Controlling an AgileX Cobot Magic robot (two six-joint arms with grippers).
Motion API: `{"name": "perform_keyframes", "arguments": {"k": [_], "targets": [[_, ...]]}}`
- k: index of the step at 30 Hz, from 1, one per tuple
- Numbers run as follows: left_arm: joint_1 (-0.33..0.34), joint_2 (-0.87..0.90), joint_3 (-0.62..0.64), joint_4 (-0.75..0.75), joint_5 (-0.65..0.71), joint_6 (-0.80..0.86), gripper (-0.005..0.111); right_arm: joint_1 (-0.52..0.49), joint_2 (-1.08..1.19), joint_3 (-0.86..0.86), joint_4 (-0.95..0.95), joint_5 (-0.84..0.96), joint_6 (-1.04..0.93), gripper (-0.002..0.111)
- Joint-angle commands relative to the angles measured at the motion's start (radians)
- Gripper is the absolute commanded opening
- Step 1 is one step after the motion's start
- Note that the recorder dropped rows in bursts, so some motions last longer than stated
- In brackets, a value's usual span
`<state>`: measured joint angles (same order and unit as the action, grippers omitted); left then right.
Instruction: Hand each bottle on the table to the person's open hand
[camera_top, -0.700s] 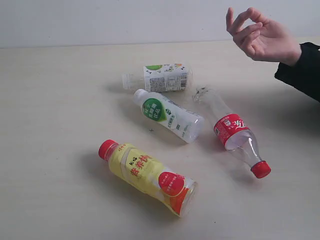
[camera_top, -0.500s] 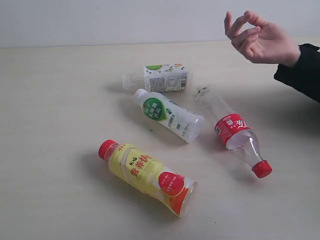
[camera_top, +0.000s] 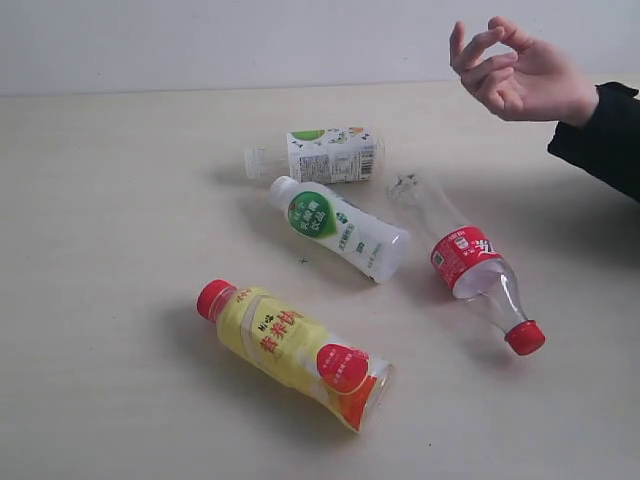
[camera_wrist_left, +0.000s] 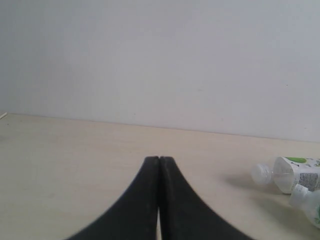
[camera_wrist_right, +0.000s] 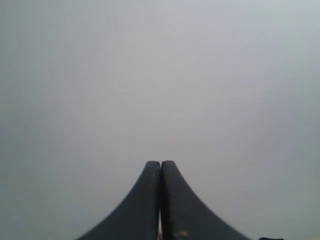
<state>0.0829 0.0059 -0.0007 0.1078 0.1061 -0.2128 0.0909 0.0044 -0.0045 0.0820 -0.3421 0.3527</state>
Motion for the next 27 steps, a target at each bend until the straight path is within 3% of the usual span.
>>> {"name": "perform_keyframes", "arguments": {"k": [1, 9, 14, 19, 22, 27], "targets": [[-0.003, -0.006, 0.001, 0.001, -0.007, 0.001, 0.0, -0.004, -0.004, 0.005, -0.004, -0.046, 0.013, 0.0], [-0.003, -0.006, 0.001, 0.001, -0.007, 0.001, 0.0, -0.004, -0.004, 0.005, -0.004, 0.267, 0.013, 0.0], [-0.003, -0.006, 0.001, 0.001, -0.007, 0.001, 0.0, -0.004, -0.004, 0.005, -0.01, 0.128, 0.017, 0.0], [-0.003, -0.006, 0.001, 0.001, -0.007, 0.001, 0.0, -0.004, 0.017, -0.067, -0.037, 0.142, 0.095, 0.0], [-0.003, -0.006, 0.001, 0.001, -0.007, 0.001, 0.0, -0.004, 0.121, -0.152, -0.207, 0.134, 0.194, 0.0], [-0.003, -0.006, 0.001, 0.001, -0.007, 0.001, 0.0, -0.004, 0.396, -0.32, -0.645, 0.134, 0.582, 0.0]]}}
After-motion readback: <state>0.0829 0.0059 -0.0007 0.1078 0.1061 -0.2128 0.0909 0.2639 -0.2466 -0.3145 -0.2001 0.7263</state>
